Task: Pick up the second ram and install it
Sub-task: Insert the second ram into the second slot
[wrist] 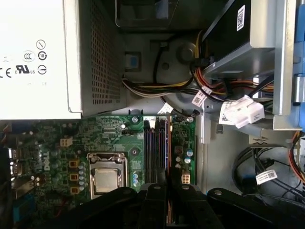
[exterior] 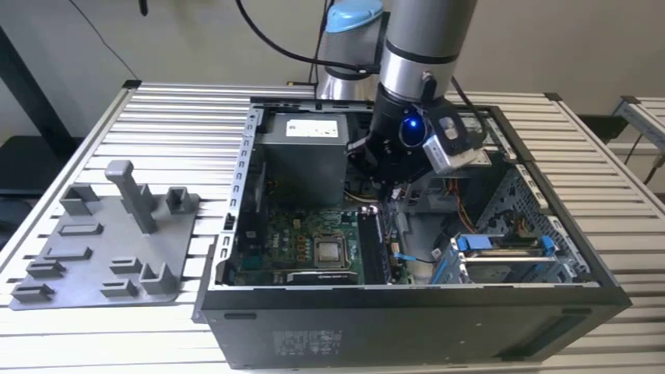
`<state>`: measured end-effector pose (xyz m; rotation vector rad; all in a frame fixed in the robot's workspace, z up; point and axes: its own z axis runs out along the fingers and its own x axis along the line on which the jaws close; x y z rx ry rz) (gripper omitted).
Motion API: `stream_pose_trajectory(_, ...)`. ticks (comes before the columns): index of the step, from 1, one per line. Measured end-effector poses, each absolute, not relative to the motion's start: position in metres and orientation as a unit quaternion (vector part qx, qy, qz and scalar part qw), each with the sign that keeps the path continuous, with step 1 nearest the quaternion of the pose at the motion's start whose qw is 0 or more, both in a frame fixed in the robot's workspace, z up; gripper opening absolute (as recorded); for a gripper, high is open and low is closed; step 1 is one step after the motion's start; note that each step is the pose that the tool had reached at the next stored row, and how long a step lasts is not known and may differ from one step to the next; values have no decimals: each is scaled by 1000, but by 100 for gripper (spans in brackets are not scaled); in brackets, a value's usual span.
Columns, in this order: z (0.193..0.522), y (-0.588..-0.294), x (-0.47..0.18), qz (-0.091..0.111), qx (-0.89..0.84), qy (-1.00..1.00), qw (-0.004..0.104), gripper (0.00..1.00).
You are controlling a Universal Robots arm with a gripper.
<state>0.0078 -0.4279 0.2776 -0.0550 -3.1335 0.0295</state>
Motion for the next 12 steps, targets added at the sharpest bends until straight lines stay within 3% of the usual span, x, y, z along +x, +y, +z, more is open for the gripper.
stream_pose_trajectory(12,262,-428,8,12,-18,-1000,4,14)
